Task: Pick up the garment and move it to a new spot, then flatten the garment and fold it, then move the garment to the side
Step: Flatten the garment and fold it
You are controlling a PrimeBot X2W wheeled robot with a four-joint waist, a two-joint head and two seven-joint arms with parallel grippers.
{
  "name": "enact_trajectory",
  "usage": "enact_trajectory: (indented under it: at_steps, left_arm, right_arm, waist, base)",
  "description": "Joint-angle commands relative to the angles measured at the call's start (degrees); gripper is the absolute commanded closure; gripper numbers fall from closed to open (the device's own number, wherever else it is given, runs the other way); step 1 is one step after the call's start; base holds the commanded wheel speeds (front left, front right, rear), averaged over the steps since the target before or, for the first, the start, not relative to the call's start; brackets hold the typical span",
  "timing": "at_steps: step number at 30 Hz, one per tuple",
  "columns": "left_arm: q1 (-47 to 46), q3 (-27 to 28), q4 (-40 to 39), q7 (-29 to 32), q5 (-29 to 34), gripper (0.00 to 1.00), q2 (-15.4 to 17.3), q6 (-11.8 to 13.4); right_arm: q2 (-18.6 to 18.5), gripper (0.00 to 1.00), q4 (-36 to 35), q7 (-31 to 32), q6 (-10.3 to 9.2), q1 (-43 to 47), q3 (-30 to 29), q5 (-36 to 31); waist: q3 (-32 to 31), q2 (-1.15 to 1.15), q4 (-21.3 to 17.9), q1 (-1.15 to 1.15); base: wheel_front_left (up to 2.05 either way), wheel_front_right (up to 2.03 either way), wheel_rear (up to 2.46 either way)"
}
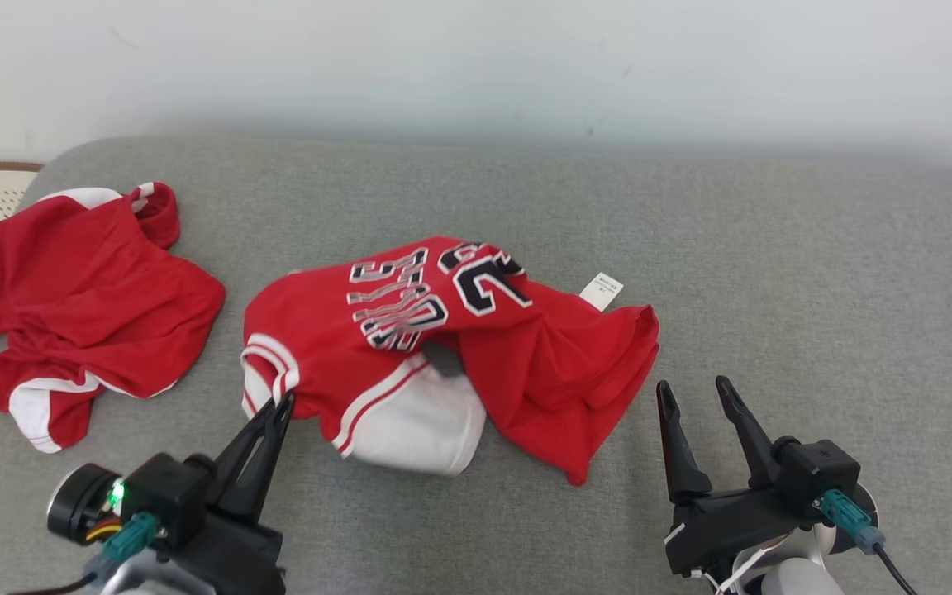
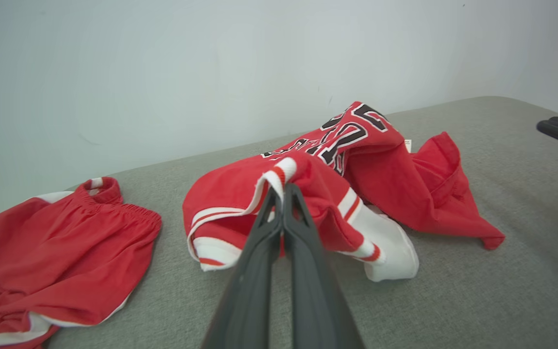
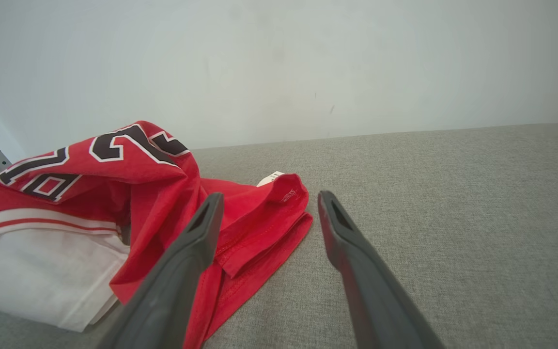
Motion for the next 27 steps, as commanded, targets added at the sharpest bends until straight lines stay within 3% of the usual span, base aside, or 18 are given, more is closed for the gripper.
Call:
enact_trajectory:
  at_steps: [1, 7, 8, 9, 10, 11, 20, 27]
  left_arm:
    - [1.5, 0.2, -1.7, 0.7, 0.4, 1.0, 0.8, 0.5]
    - [5.7, 0.4, -4.5, 2.8, -1.8, 1.0, 0.9, 1.4]
    - [6.1, 0.3, -3.7, 2.6, -1.7, 0.96, 1.0, 1.6]
    - [6.5, 0.5, -3.1, 2.0, -2.3, 0.66, 0.4, 1.8]
    - [7.0, 0.5, -2.2, 1.6, -2.7, 0.06, 0.1, 2.1]
    - [7.5, 0.5, -1.2, 1.3, -2.4, 0.0, 0.1, 2.3]
    - [10.4, 4.6, 1.1, -7.5, -4.1, 0.0, -2.9, 6.5]
    - [10.7, 7.7, -1.0, -10.1, -1.1, 0.0, -5.0, 10.0]
  right_arm:
    - [0.0, 0.0, 0.1, -0.1, 0.04, 0.7, 0.0, 0.1]
    - [0.0, 0.0, 0.4, -0.1, 0.05, 0.5, 0.1, -0.3]
    - [0.0, 0.0, 0.5, -0.1, 0.05, 0.4, 0.2, -0.3]
    - [0.0, 0.0, 0.6, -0.1, 0.05, 0.3, 0.2, -0.3]
    - [0.0, 0.0, 0.7, -0.1, 0.05, 0.2, 0.2, -0.3]
    - [0.0, 0.0, 0.8, -0.1, 0.05, 0.2, 0.2, -0.4]
    - [0.0, 0.0, 0.9, -0.1, 0.05, 1.0, -0.8, -1.0]
    - [0.0, 0.0, 2.0, -0.1, 0.05, 0.7, -0.2, -0.9]
  waist:
    - [-0.5, 0.01, 0.4, 0.0]
    - [-0.5, 0.01, -0.1, 0.0]
    - [-0.5, 0.01, -0.2, 0.0]
    - [-0.5, 0.01, -0.4, 0.0]
    - [-0.5, 0.01, -0.5, 0.0]
    - [-0.5, 0.01, -0.6, 0.0]
    - [-0.9, 0.01, 0.0, 0.0]
    - [-1.4, 0.01, 2.2, 0.0]
  base:
    - [0.0, 0.0, 0.0]
    - [0.0, 0.0, 0.0]
    - [0.0, 0.0, 0.0]
    - [0.0, 0.0, 0.0]
    - [0.0, 0.0, 0.0]
    - [0.0, 0.0, 0.0]
    - [0.0, 0.0, 0.0]
    - [0.0, 0.0, 0.0]
